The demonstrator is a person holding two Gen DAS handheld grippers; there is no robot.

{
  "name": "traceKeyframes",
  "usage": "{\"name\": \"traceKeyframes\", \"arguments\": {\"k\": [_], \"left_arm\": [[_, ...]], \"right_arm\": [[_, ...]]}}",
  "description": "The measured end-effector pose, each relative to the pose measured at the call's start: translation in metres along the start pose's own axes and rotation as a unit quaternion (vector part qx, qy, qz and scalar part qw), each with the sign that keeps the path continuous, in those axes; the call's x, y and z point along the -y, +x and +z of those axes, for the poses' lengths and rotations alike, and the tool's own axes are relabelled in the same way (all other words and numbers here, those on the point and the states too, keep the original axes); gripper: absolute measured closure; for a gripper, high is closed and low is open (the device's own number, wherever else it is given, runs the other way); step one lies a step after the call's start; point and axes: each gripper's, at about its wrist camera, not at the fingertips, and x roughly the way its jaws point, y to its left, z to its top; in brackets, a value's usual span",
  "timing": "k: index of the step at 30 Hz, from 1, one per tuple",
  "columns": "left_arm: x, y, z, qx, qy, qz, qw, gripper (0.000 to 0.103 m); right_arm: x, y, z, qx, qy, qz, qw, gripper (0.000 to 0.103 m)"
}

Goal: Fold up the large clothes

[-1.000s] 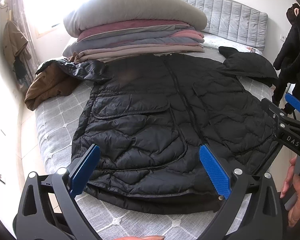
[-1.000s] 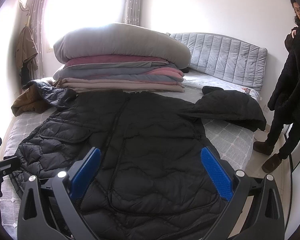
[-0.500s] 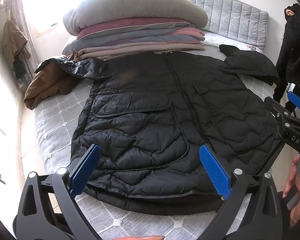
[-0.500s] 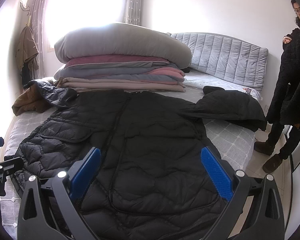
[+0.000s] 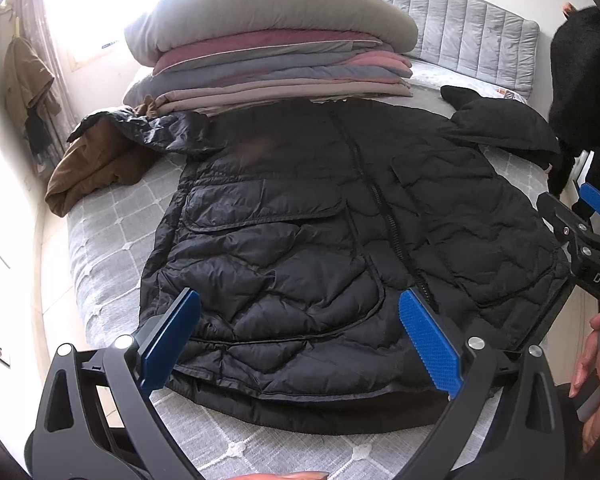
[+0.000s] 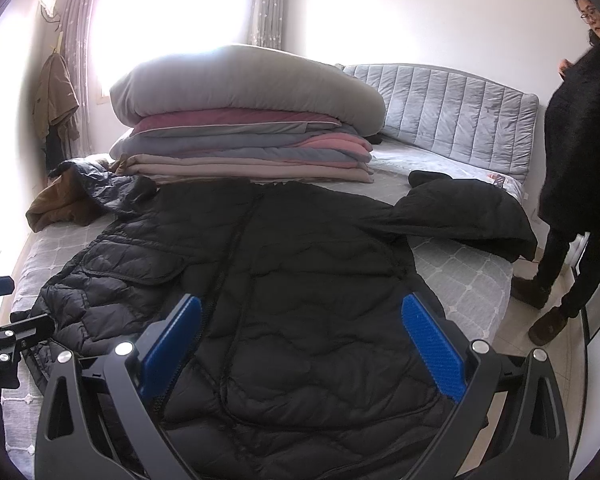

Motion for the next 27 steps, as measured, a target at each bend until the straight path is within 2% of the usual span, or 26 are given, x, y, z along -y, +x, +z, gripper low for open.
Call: {"name": "traceKeyframes", "arguments": {"k": [18, 20, 22, 24, 27], "left_arm": [[-0.004, 0.010, 0.000, -0.008, 0.000, -0.002, 1.0000, 0.007], [-0.006, 0.011, 0.002, -0.013, 0.004, -0.009, 0.9999, 0.007], [-0.013, 0.014, 0.007, -0.022, 0.013, -0.031, 0.9992, 0.007], [-0.026, 0.018, 0.013, -0.030, 0.020, -0.048, 0.9982, 0.007], [-0.048, 0.028, 0.021, -0.037, 0.040, -0.033, 0.9979, 0.007]], "right_arm": [[0.002, 0.001, 0.000, -0.003, 0.004, 0.006, 1.000, 0.006], [0.007, -0.001, 0.001, -0.005, 0.014, 0.022, 1.000, 0.006], [0.021, -0.001, 0.003, -0.009, 0.036, 0.060, 0.997, 0.006], [0.035, 0.003, 0.005, -0.016, 0.042, 0.078, 0.996, 0.006], [0.067, 0.019, 0.010, -0.059, 0.059, 0.091, 0.992, 0.006]]}}
